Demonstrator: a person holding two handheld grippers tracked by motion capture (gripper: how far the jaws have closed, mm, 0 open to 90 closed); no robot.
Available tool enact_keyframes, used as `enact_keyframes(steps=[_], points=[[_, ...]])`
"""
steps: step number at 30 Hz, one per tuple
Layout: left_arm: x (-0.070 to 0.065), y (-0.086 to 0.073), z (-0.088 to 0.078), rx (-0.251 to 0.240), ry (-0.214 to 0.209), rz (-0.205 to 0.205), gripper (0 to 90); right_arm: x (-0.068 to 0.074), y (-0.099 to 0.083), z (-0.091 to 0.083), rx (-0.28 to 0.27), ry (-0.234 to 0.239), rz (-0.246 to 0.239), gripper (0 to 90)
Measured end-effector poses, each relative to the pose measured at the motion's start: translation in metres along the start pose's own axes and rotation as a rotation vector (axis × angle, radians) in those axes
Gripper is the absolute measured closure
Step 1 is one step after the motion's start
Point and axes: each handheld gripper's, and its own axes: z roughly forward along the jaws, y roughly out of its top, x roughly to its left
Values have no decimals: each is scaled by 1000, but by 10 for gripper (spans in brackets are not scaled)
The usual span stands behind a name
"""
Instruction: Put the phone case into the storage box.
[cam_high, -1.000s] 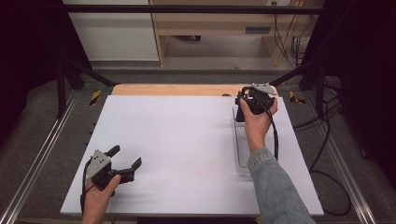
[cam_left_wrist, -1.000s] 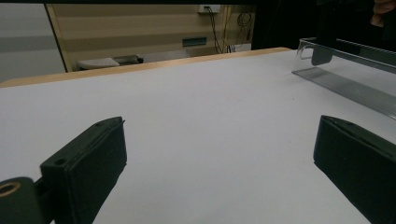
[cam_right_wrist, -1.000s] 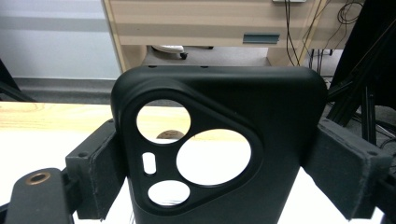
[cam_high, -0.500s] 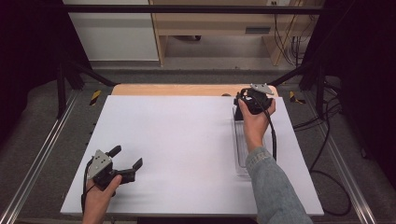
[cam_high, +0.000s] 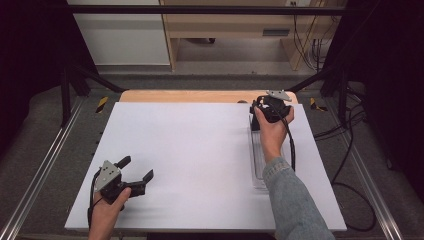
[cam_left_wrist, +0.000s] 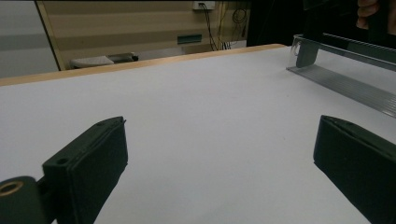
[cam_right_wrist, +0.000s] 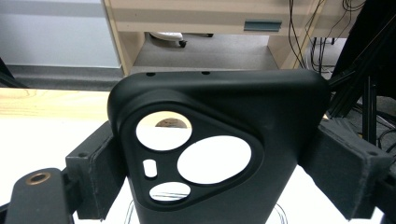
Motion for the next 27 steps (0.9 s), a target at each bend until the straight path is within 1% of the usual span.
enact_keyframes(steps=[4,6,14,25,27], points=[[1,0,0,-1,-2,1,30,0,0,0,2,6,0,136],[1,0,0,-2,-1,0,30,1,-1,0,9,5,-8,136],[1,0,0,2,-8,-2,31,2,-1,2,3,0,-4,134],[1,0,-1,-5,4,-6,29,4,-1,7,-2,-1,-10,132],[1,0,-1,-7,4,-7,29,4,-1,8,-4,-1,-3,132]])
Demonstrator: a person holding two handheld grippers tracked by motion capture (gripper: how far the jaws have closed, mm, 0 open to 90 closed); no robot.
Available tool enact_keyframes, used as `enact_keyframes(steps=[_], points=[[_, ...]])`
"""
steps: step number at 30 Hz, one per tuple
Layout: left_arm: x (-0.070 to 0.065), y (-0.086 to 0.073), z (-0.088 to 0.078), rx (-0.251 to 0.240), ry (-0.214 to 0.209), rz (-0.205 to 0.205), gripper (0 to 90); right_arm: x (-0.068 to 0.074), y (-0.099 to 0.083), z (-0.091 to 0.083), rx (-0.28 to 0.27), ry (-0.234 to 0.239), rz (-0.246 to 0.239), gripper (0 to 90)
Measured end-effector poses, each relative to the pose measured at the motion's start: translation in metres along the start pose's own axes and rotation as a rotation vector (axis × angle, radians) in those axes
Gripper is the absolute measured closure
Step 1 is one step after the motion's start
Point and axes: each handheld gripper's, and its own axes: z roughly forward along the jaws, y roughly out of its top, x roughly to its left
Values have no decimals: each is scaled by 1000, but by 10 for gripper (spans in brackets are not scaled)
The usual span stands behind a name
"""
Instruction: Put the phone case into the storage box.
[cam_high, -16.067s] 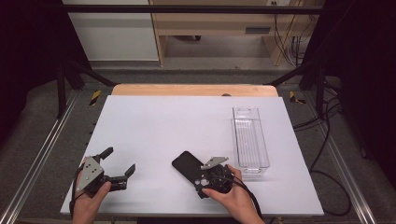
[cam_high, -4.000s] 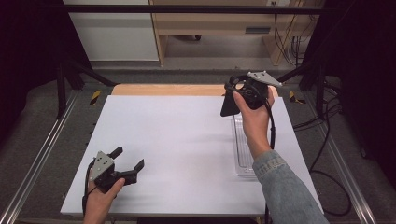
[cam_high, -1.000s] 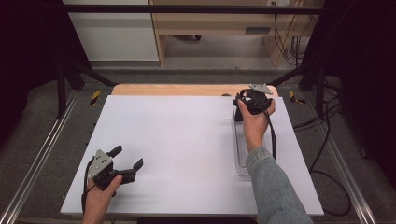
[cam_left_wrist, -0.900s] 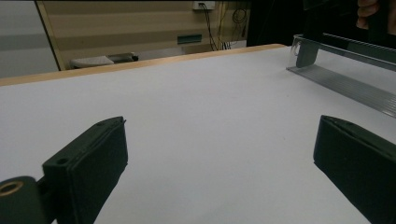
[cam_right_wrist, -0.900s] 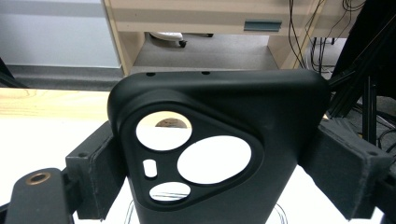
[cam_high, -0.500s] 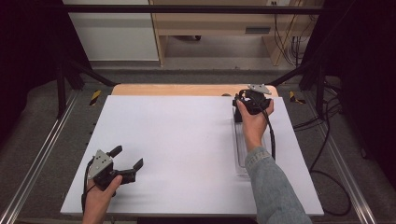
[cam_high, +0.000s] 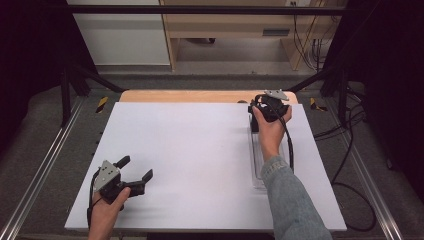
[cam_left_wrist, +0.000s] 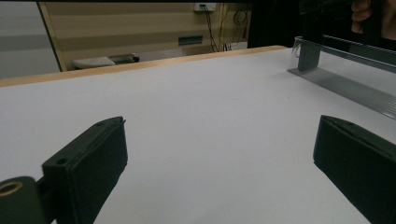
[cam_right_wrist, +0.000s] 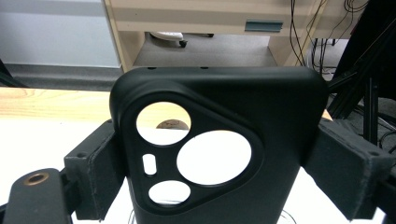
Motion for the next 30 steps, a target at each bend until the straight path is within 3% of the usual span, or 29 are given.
enact_keyframes(steps=[30], points=[[-1,0,1,6,-2,0,29,2,0,10,12,-3,18,129]])
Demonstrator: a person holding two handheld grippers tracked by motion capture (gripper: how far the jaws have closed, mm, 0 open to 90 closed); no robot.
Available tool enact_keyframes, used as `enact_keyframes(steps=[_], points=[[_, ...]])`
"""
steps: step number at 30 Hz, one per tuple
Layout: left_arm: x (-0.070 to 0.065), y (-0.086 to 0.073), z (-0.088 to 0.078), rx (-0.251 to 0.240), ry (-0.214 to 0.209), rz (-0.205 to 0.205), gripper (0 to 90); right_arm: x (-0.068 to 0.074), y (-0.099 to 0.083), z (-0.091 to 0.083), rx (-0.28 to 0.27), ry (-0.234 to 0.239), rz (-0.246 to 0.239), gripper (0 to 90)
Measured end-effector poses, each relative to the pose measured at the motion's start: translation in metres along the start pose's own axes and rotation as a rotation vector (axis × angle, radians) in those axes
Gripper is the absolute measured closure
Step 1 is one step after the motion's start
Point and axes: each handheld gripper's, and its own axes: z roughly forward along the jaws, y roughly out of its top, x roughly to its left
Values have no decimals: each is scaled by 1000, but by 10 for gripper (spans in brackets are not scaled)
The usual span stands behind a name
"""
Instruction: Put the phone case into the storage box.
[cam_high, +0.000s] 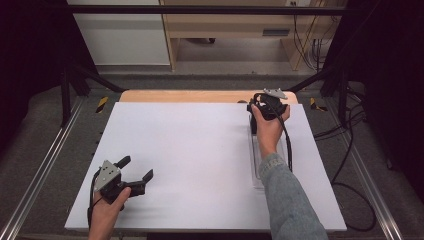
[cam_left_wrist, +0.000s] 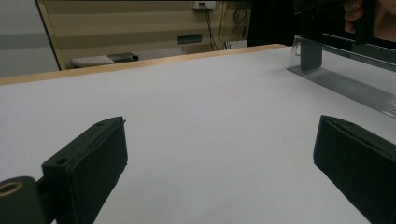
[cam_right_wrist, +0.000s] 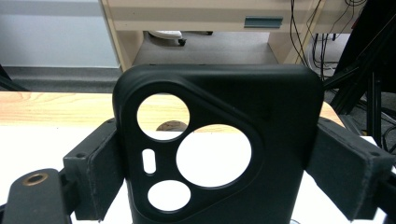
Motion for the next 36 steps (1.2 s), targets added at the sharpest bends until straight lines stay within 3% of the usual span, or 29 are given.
enact_keyframes(steps=[36], points=[[0,0,0,-4,0,1,29,4,-2,1,12,20,-1,94]])
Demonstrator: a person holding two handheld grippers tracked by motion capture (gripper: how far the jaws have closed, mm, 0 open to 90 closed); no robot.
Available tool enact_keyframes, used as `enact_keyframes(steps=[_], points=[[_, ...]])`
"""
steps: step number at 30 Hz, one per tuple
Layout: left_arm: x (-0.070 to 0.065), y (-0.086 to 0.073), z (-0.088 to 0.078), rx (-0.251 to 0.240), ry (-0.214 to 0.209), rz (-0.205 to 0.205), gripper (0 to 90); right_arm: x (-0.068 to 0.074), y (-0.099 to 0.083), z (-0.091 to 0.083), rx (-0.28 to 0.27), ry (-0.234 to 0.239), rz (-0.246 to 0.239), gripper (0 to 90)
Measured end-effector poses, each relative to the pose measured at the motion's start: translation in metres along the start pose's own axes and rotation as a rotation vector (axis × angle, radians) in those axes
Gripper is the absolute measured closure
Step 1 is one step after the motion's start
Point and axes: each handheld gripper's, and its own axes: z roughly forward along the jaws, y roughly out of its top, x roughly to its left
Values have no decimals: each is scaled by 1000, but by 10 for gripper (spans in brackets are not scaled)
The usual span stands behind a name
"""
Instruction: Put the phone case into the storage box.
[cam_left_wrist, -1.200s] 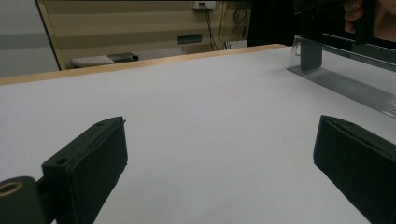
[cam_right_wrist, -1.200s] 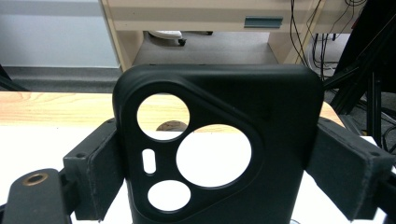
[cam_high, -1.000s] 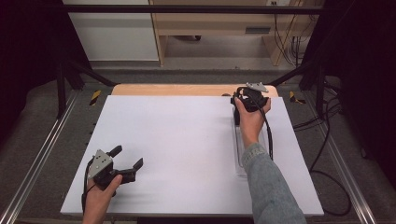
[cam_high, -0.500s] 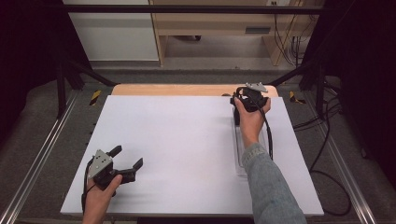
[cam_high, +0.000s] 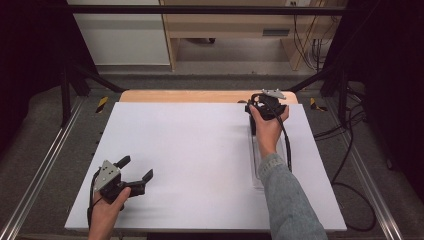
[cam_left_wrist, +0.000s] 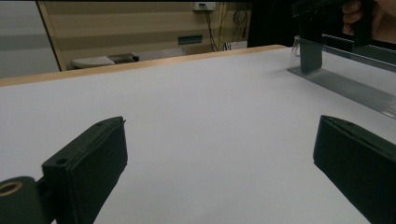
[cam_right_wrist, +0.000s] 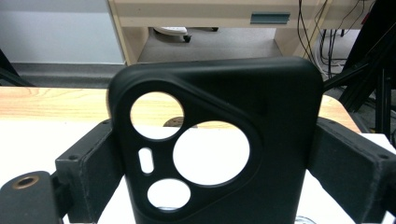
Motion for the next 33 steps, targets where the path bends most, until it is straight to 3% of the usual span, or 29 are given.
enact_keyframes(steps=[12,14,33], points=[[0,1,-1,-4,5,4,29,-3,3,-3,-9,-11,-4,69],[0,1,-1,-11,9,0,28,-4,4,-5,-13,-30,-21,69],[0,1,-1,-8,8,4,27,-6,12,-20,-29,3,-2,67]])
